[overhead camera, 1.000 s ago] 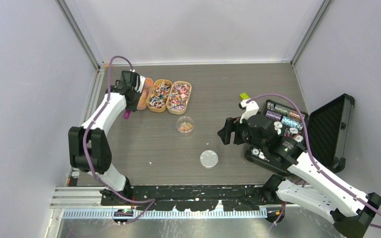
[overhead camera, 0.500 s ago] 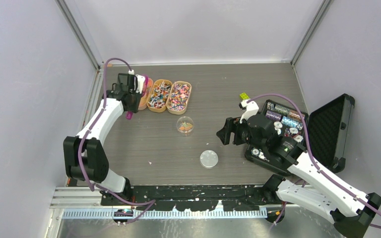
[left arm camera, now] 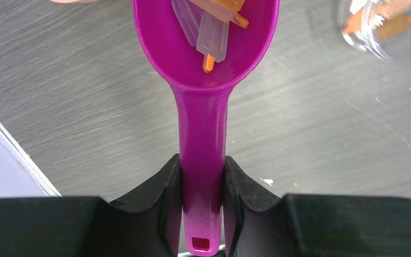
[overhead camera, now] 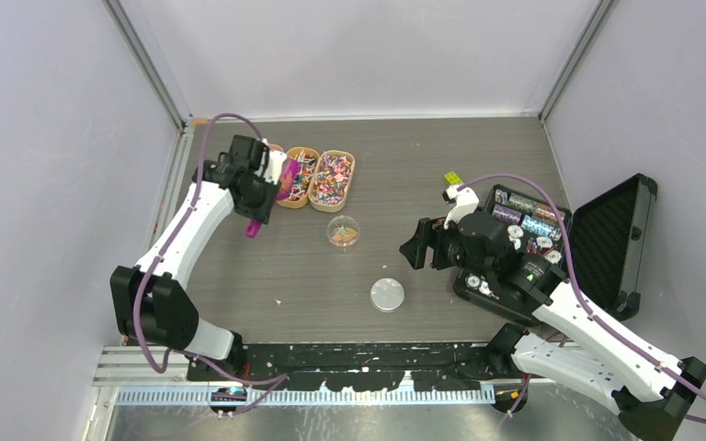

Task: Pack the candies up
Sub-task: Place the fake candies in the packing bottle.

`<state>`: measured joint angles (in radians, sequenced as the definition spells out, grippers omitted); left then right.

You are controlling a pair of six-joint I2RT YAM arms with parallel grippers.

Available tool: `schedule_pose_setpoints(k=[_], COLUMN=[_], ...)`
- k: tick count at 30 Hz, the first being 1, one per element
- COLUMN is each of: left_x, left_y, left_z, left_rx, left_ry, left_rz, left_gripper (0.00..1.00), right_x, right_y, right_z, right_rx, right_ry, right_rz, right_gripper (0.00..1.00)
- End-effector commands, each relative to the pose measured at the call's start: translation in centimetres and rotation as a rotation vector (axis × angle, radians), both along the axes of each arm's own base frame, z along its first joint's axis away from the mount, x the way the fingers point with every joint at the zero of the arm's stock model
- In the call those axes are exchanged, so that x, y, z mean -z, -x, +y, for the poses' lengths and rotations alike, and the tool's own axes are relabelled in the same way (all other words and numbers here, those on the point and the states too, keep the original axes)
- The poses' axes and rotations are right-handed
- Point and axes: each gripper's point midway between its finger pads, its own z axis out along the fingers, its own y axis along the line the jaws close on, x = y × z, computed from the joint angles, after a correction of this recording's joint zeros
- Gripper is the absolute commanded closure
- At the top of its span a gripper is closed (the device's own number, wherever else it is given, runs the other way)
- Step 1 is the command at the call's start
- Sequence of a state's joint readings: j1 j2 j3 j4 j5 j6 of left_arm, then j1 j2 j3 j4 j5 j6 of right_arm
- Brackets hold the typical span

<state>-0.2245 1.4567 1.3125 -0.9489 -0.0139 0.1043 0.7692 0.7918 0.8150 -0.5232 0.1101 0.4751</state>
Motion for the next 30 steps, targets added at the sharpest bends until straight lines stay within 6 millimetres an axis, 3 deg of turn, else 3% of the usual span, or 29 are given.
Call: schedule_pose_setpoints(k=[1,12,16,22,30], left_x=[-3.4,-5.3,-5.2,-4.2,-3.9], left_y=[3.3,6.2,6.9,6.9,6.0], left_z=[-1.9,-3.0,-4.0,-5.4,-5.4], left_rx=[0.098,0.316,0.416,0.476,0.507], left_ry=[-0.038,-0.252,-0.279,-0.308,-0.384], left_rz=[0.007,0.024,0.04,0.053,0.059], left_gripper=[1.0,1.0,1.0,1.0,1.0], right_x=[-2.1,-1.6,-1.6,-1.8,-1.9], right_y=[-0.4,0.2,0.5,0.5,0.6], right_z=[0.6,-0.2,-0.5,-0.8,-1.2], right_rx=[0.004,0.022,0.028,0.037,0.046], right_ry=[-0.071,-0.077,-0.077,-0.08,-0.074], right_rz=[-0.048,-0.036,-0.035,-0.04,-0.051], right_gripper=[0.22,0.22,0.22,0.22,0.22])
